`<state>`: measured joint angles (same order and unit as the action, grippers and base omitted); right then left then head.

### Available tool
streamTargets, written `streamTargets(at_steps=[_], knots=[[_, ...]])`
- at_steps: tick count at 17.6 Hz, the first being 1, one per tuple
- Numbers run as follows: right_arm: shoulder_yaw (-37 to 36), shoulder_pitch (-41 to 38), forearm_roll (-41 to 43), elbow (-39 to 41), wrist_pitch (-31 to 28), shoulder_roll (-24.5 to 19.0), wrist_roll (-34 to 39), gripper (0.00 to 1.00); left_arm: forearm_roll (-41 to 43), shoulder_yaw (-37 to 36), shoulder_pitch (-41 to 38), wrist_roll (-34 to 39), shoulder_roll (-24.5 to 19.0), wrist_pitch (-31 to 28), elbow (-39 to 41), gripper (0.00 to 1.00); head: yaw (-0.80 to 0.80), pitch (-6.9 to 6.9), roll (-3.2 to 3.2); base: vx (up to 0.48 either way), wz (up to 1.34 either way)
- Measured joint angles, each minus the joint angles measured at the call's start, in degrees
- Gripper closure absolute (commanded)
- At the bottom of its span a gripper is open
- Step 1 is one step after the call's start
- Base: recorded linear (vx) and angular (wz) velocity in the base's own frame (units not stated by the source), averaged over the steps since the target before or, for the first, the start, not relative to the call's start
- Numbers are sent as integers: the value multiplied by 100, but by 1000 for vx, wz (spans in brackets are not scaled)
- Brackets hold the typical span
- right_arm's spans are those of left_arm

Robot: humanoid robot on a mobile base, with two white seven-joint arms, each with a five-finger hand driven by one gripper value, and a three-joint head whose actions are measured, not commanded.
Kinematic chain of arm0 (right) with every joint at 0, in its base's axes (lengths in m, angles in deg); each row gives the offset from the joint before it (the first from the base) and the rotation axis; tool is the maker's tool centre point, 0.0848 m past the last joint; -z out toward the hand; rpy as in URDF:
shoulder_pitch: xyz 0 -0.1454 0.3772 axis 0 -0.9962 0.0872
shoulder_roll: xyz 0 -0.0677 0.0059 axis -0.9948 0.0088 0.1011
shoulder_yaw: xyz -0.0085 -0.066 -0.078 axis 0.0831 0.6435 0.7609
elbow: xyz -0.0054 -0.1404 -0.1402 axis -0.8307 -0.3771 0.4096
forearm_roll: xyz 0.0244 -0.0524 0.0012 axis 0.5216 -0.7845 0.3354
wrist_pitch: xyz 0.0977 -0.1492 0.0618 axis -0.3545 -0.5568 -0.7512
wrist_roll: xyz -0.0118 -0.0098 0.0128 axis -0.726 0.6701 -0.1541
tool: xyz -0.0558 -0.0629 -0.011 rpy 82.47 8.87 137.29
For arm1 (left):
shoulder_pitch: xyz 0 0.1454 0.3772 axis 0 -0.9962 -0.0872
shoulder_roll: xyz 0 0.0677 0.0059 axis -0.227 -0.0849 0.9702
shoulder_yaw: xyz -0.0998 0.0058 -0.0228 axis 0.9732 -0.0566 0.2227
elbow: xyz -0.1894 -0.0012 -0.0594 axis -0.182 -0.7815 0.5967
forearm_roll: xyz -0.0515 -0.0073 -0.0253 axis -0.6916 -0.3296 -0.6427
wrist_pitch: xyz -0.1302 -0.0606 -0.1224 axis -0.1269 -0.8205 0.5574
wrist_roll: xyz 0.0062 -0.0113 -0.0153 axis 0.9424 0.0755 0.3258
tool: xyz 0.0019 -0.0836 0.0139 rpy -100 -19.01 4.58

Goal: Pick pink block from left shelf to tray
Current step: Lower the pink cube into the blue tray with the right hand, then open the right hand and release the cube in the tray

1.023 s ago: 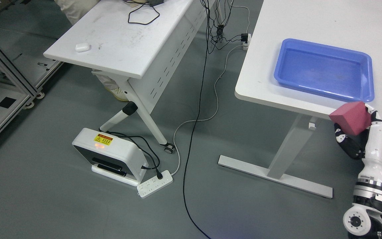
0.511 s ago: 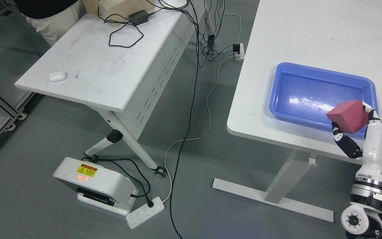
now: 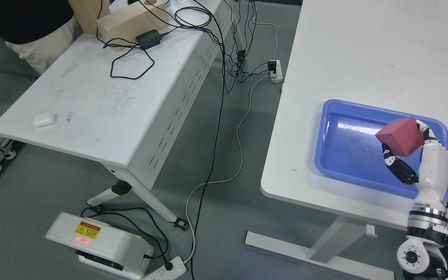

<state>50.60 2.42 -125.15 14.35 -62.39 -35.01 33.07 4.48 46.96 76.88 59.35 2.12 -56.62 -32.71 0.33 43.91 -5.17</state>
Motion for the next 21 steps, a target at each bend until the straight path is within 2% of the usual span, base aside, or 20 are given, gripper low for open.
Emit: streamTargets(at_steps=[3, 7, 15, 21], knots=[[50, 35, 4, -16, -252, -2, 418, 48, 0, 0, 0, 0, 0, 0, 0, 0, 0, 0, 0, 132, 17], [95, 185, 95, -51, -626, -2, 595, 23, 0, 0, 0, 0, 0, 0, 0, 0, 0, 0, 0, 84, 13], [121, 305, 975, -136, -879, -4, 634, 0, 0, 0, 0, 0, 0, 0, 0, 0, 0, 0, 0, 24, 5], [122, 331, 1903, -188, -815, -5, 637, 0, 0, 0, 0, 0, 0, 0, 0, 0, 0, 0, 0, 0, 0]])
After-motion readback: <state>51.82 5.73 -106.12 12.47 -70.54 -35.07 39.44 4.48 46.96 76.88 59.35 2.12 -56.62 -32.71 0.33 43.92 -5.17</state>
